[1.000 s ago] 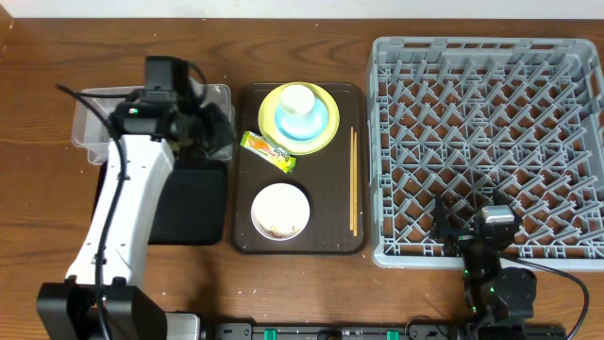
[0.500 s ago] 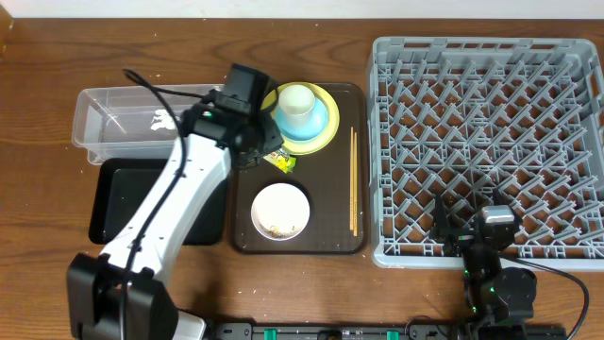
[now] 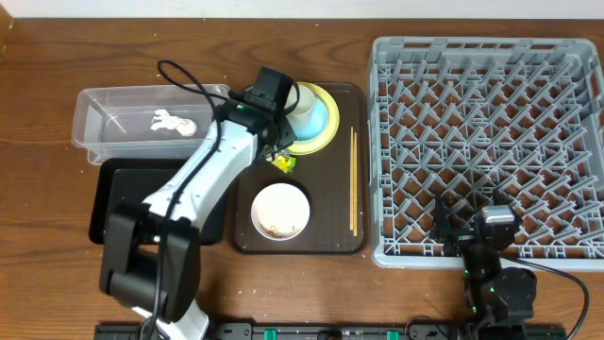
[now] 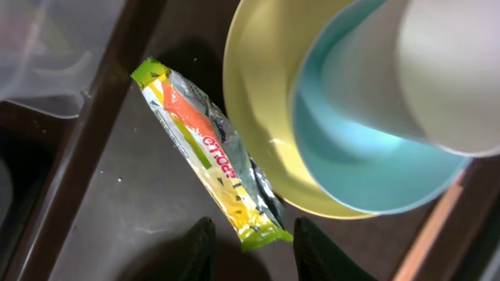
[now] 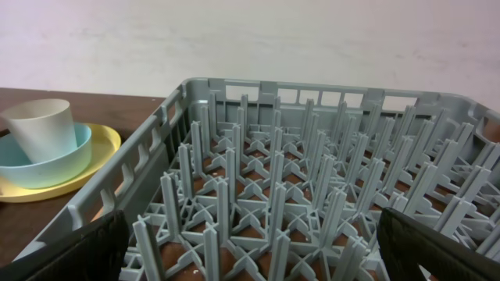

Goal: Sort waste into correct bins and load items into the dishwasher rack
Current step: 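Reach the left gripper to the yellow snack wrapper and grasp it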

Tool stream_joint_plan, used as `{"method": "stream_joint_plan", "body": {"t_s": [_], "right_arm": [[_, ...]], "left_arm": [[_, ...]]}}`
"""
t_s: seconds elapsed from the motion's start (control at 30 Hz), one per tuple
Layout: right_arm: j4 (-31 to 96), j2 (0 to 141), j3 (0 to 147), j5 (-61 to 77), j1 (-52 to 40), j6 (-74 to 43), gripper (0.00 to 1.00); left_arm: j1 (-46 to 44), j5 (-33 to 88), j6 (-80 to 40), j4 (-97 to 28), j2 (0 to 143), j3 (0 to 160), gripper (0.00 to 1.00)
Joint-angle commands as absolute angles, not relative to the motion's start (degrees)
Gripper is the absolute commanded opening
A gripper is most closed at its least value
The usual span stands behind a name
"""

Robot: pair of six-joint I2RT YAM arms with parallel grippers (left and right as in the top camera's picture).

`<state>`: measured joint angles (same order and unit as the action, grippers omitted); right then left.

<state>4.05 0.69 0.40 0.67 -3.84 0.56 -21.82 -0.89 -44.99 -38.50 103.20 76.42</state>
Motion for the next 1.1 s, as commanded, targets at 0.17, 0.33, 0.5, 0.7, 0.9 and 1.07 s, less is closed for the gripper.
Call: {"method": "stream_joint_plan", "body": {"t_s": [0.17, 0.33, 0.5, 0.7, 0.9, 1.07], "right_arm": [[4.27, 0.40, 0.32, 0.91, -4.36, 0.93, 0.99], [4.27, 0.40, 0.32, 0.91, -4.36, 0.93, 0.99], [4.27, 0.40, 0.32, 0.91, -4.36, 0.93, 0.99], [4.27, 0.40, 0.32, 0.91, -4.36, 0.93, 0.99], [4.27, 0.38, 0.32, 0.91, -4.36, 0.93, 0.99], [4.27, 0.40, 0.32, 0.91, -4.36, 0.93, 0.99]], "left_arm": [[-21.82, -2.46, -45.32, -37.32, 107.04, 75.96, 0.35], [-21.82, -2.61, -45.32, -35.24, 108.92, 75.96, 0.36], [-21.82, -3.60, -45.32, -34.20, 110.85, 75.96, 0.36], [-21.82, -3.73, -45.32, -34.17, 112.44, 75.96, 0.36], [-21.82, -3.77, -45.32, -34.15, 112.95, 75.96, 0.36], [-21.82, -5.69, -45.32, -34.15, 113.16, 75.96, 0.35]]}}
